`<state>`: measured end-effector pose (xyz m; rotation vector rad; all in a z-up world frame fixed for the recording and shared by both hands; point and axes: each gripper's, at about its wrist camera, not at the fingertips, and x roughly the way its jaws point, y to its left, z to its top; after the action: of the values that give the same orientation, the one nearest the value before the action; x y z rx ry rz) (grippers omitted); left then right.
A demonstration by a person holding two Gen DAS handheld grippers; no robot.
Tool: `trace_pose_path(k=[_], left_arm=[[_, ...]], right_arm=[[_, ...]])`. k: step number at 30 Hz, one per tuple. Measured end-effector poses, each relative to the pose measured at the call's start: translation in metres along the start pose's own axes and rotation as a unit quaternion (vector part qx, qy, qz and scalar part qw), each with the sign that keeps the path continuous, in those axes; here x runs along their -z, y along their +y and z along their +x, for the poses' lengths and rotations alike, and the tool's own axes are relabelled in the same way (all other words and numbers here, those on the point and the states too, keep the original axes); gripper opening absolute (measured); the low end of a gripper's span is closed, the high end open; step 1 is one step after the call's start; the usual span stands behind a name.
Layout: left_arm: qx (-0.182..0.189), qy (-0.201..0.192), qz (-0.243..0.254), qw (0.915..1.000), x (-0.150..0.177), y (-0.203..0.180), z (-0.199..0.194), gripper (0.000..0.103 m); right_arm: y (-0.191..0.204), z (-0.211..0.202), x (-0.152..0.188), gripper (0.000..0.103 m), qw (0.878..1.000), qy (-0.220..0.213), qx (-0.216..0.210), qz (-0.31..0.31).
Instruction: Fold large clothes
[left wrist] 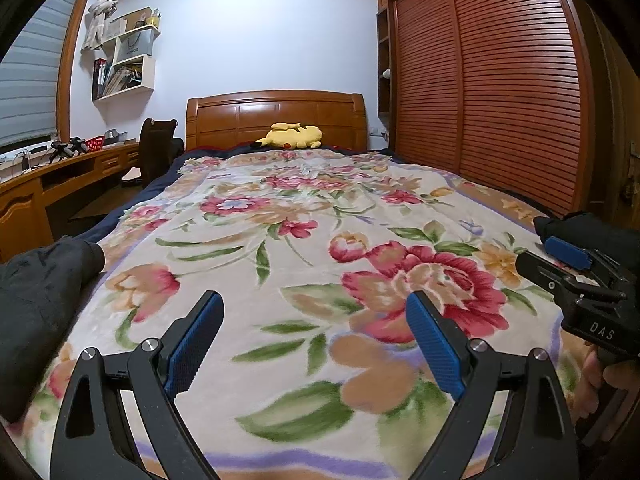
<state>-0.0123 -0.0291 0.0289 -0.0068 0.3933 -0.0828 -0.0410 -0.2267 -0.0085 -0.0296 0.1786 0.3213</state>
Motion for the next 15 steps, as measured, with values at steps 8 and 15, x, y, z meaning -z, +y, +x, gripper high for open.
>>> trace_pose_path(k=[8, 15], left_arm=[[0.000, -0.001, -0.001, 1.0000, 0.000, 0.000, 0.000, 0.093], [0.001, -0.001, -0.002, 1.0000, 0.001, 0.001, -0.001, 0.093]], right_arm=[[-0.001, 0.011, 0.000, 0.081, 1.000, 0.003, 0.000, -0.001], [-0.002, 0.014, 0.000, 0.081, 1.000, 0.003, -0.001, -0.002]])
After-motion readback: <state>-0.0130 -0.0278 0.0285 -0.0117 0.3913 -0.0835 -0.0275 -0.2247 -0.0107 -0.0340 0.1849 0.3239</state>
